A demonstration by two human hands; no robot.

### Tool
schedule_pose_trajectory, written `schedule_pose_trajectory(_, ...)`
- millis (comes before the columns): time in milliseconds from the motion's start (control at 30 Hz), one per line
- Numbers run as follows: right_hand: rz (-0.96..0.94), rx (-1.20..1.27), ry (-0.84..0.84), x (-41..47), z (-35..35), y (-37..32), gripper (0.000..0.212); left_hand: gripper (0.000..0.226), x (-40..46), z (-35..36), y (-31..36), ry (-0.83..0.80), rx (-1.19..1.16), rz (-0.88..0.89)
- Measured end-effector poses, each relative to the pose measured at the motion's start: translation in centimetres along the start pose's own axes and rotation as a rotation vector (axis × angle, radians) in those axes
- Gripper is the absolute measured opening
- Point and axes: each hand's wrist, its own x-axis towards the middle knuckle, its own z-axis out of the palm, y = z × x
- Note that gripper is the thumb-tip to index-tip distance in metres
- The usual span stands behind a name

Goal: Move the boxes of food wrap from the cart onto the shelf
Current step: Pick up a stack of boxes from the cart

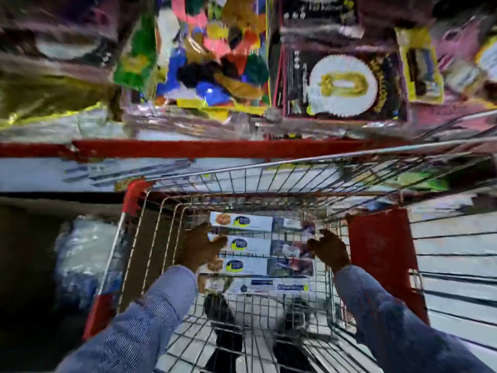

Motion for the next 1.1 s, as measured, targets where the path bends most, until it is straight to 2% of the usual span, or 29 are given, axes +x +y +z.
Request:
schedule_pose_trajectory(100,0.053,0.138,0.015,2.1,0.6,0.7,0.064,0.079,3.0,1.2,-0.9,0.018,-0.070,-0.077)
schedule_pose_trajectory(167,0.082,0.129,0.024,3.0,0.7,0.9,0.066,0.076,4.3,1.7,-1.2,0.043,-0.134,-0.126)
schedule_pose_trajectory(267,0.108,0.061,0.042,3.5,1.1,1.2,0.064,0.075,5.1,2.0,-1.9,0.072,-0.067,-0.130)
schedule_pose_trajectory(333,0.026,-0.012,0.087,3.8,1.6,1.3,0.065,0.074,5.4,2.0,-2.3,0.116,-0.047,-0.118)
schedule_pose_trajectory(400,-0.121,-0.112,0.132,4.1,2.1,1.4,0.060,0.060,5.2,2.4,-2.4,0.170,0.023,-0.017)
schedule_pose_trajectory(500,-0.411,-0.343,0.197,4.5,2.4,0.9,0.053,0.029,4.7,3.1,-2.5,0.209,0.233,0.294)
schedule_pose_trajectory(567,-0.633,-0.539,0.165,5.1,2.6,0.1,0.057,0.026,4.8,3.5,-2.5,0.133,0.343,0.438)
schedule_pose_trajectory(633,-0.753,-0.665,0.058,5.9,3.1,-0.8,0.060,0.033,5.1,4.1,-2.5,0.080,0.475,0.509)
schedule_pose_trajectory(800,-0.825,-0.868,-0.113,6.6,4.5,-3.7,0.065,0.047,5.4,4.9,-0.8,-0.041,0.764,0.634)
schedule_pose_trajectory(900,-0.804,-0.955,-0.138,6.6,5.0,-5.0,0.064,0.054,5.8,4.9,-0.2,-0.079,0.797,0.668)
schedule_pose_trajectory(967,-0.818,-0.971,-0.119,7.1,5.6,-5.4,0.058,0.049,5.8,5.3,-0.2,-0.095,0.841,0.713)
schedule_pose_trajectory(1100,-0.850,-0.924,-0.081,7.4,6.0,-5.8,0.043,0.039,6.0,5.6,0.2,-0.115,0.880,0.678)
